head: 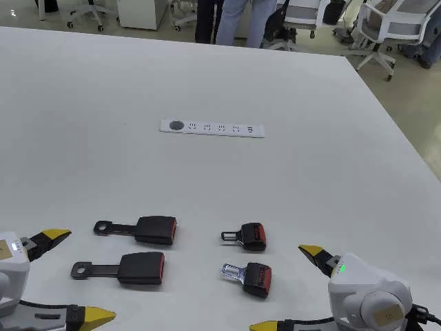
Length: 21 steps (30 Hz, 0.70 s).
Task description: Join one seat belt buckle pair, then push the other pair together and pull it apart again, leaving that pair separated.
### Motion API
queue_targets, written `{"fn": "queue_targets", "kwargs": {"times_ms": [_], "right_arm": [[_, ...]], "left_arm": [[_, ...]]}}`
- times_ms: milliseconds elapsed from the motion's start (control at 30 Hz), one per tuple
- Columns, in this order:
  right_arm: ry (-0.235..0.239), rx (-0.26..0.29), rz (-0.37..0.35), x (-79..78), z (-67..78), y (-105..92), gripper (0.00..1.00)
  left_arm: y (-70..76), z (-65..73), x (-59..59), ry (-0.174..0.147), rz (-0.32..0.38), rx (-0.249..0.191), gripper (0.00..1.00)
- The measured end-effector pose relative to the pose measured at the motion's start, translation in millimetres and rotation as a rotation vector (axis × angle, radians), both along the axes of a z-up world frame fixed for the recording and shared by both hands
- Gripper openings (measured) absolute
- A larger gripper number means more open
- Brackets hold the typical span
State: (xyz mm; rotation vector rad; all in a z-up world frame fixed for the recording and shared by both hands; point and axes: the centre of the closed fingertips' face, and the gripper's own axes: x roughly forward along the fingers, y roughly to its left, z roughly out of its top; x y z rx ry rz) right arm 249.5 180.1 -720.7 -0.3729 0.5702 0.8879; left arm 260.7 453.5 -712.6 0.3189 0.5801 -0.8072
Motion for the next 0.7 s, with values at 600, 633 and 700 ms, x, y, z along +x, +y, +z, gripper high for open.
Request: {"fn": "queue_targets", "kwargs": {"times_ms": [600,633,700], "right_arm": [[0.008,-0.015,0.013,-3.5,-2.0,-0.9,0.95],[0.008,-0.015,0.014,-3.7,-1.9,-0.7,0.95],[0.009,-0.014,0.014,-3.7,-2.8,-0.8,0.95]], "left_arm": [[-0.5,-0.9,-2.2,0.004,-0.003,0.005,1.00],[-1.6,-0.3,-2.7,0.003,-0.003,0.006,1.00],[-3.3,0.4,-3.7,0.004,-0.006,0.007,1.00]]}}
